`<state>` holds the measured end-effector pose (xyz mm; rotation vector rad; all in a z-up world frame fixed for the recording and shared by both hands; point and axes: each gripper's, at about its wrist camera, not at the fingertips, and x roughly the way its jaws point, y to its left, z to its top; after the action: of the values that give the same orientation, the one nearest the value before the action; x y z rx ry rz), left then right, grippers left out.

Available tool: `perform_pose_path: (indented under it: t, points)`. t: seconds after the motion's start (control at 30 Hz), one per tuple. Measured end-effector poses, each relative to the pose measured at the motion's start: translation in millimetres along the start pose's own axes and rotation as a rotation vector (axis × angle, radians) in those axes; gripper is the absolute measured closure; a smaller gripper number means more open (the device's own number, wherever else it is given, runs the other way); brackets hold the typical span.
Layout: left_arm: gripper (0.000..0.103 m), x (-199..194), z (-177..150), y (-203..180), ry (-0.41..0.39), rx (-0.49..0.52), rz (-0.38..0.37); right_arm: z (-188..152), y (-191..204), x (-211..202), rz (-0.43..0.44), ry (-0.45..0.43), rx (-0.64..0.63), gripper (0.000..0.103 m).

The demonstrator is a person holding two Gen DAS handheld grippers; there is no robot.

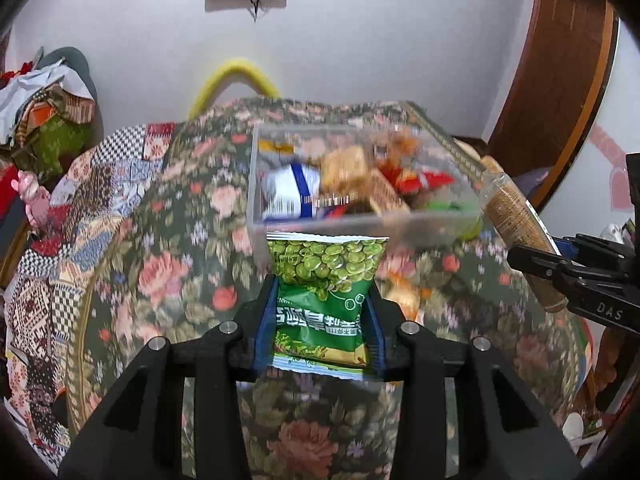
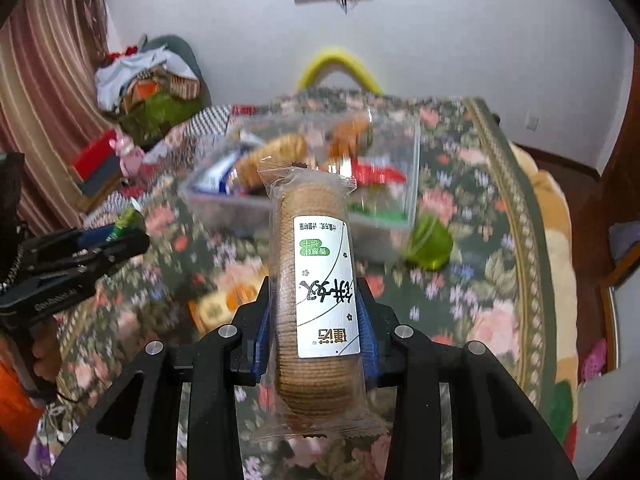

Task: Organize snacks
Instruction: 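Carry the pea bag and cracker roll over the box and release both inside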

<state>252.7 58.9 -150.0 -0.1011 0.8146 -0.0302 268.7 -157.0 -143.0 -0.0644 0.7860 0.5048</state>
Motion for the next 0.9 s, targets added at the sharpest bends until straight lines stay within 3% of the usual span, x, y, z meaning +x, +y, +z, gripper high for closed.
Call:
perform_pose_path:
  t: [0.23,0.47,0.9]
  points:
    - [0.064,7.2,34.8,-0.3,-0.047,0.005,0.009,32.0,6.2,2.6,-0.002,-0.063,-0.003,0.069]
    - [0.064,36.8,60.8,10.1,-0.042,-0.007,0.035,66.3,7.0,25.2,-0.005,-0.085,-0.005,0.069]
    - [0.064,90.5,87.2,40.0,-0.006,-0.057,0.068,105.4,15.0,85.8,-0.029,-0.026,-0.033,0.069]
